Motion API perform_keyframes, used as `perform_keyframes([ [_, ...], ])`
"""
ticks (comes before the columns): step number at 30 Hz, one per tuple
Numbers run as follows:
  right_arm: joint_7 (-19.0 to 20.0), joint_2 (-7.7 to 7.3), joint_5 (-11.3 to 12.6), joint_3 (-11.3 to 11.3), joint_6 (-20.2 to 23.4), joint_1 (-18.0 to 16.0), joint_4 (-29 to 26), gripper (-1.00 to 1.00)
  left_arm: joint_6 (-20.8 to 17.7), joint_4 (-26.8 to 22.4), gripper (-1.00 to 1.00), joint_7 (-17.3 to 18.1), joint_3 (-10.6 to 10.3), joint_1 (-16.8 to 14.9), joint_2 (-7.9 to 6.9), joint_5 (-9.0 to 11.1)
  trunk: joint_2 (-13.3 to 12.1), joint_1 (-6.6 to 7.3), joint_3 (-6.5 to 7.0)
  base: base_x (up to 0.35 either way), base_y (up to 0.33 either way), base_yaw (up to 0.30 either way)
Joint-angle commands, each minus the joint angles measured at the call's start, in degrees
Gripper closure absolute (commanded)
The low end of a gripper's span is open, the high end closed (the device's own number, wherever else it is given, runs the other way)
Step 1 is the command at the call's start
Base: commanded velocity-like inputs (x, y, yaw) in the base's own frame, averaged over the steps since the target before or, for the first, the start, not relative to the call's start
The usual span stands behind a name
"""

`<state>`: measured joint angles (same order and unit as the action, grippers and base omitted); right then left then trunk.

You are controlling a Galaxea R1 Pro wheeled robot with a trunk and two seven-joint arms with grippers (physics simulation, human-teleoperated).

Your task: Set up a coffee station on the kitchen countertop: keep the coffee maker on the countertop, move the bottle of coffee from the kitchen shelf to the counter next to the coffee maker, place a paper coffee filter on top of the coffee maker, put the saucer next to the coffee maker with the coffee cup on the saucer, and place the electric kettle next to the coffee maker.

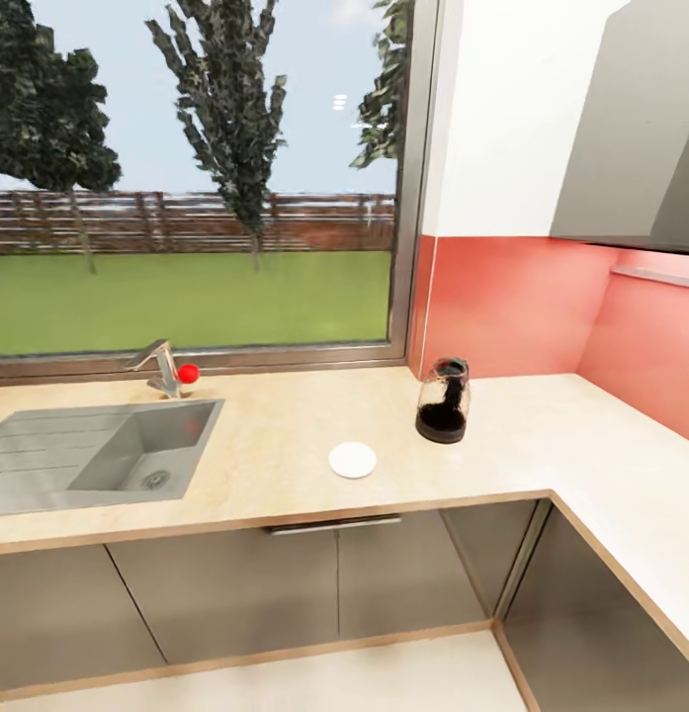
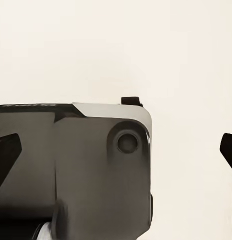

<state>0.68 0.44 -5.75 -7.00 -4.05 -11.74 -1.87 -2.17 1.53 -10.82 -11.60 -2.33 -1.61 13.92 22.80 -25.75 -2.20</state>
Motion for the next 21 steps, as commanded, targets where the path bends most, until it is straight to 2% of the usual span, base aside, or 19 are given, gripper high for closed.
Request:
perform_keyframes([
  [1,0.1,0.00,-0.6,-0.5,-0.2,0.0,0.0,-1.00,0.3,0.1,-1.00,-0.1,-0.5,-0.1,0.02,0.4,0.1,-0.03,-0.13,-0.051,0.000,0.279],
  [7,0.0,0.00,-0.6,-0.5,-0.2,0.0,0.0,-1.00,1.0,0.1,-1.00,-0.1,-0.5,-0.1,0.00,0.4,0.1,-0.03,-0.13,-0.225,0.000,0.263],
  [13,0.0,0.00,-0.6,-0.6,-0.3,0.0,-0.1,-1.00,1.0,0.1,-1.00,-0.1,-0.5,-0.2,-0.10,0.1,0.1,-0.03,-0.13,-0.037,0.000,0.047],
  [15,0.0,0.00,-0.5,-0.6,-0.3,0.0,-0.4,-1.00,0.9,0.1,-1.00,-0.2,-0.5,-0.2,-0.11,-2.2,0.1,-0.03,-0.13,-0.004,0.000,0.006],
  [16,0.2,0.00,-0.3,-0.8,-0.1,0.0,-2.9,-1.00,1.2,0.1,-1.00,-0.3,-0.3,-0.3,-0.86,-7.2,0.1,-0.03,-0.13,0.000,0.000,0.000],
  [21,0.3,0.02,-0.4,-0.8,-0.1,0.0,-3.1,-1.00,1.3,-1.2,-1.00,-0.1,-0.3,-0.4,-1.12,-7.7,0.1,-0.03,-0.02,-0.045,0.000,0.000],
])
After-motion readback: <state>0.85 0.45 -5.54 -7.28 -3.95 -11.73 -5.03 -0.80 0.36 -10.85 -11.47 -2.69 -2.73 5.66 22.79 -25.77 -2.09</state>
